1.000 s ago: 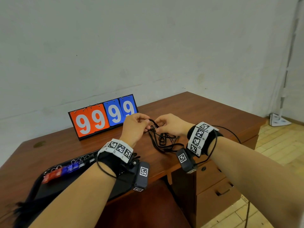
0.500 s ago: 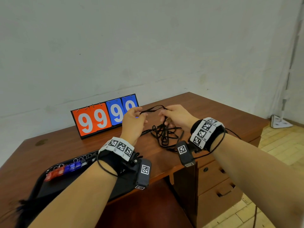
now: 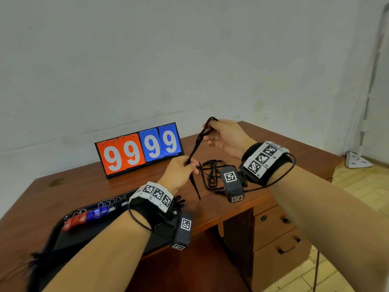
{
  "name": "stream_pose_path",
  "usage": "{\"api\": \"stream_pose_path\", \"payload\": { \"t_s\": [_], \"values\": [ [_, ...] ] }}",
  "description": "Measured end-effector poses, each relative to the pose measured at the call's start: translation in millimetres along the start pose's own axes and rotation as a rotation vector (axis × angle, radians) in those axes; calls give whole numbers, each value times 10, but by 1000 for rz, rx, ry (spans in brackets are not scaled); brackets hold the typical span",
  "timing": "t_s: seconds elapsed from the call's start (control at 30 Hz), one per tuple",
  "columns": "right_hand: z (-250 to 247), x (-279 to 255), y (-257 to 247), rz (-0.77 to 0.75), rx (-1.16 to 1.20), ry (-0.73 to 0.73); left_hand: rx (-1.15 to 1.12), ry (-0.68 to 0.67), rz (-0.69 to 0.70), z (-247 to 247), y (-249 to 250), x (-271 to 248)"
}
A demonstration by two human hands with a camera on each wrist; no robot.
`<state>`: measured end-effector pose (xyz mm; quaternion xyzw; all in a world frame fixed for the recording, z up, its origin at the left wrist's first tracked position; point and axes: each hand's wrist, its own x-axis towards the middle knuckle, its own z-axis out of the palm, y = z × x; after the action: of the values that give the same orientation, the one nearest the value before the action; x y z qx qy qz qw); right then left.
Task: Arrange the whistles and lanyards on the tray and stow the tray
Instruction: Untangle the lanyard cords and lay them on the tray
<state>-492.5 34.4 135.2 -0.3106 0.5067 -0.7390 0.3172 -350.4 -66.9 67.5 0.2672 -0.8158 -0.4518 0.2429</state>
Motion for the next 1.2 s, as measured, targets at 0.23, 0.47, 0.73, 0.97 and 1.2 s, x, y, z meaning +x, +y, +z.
{"api": "stream_pose_path", "payload": {
  "t_s": [0.23, 0.47, 0.73, 0.97, 1.2],
  "values": [
    [-223, -17, 73, 31, -50, 195, -6, 85, -42, -339, -96, -109],
    [-130, -167, 271, 204, -506, 153, 40, 91, -60, -623, -6, -292],
    [599, -372, 314, 19, -730, -236, 80, -22, -35, -830, 170, -516],
    [976, -577, 468, 149, -752, -554, 51, 123, 53, -1139, 123, -710],
    [1117, -613, 589, 232, -557, -597, 184, 192, 56, -1631, -145, -983]
  ]
}}
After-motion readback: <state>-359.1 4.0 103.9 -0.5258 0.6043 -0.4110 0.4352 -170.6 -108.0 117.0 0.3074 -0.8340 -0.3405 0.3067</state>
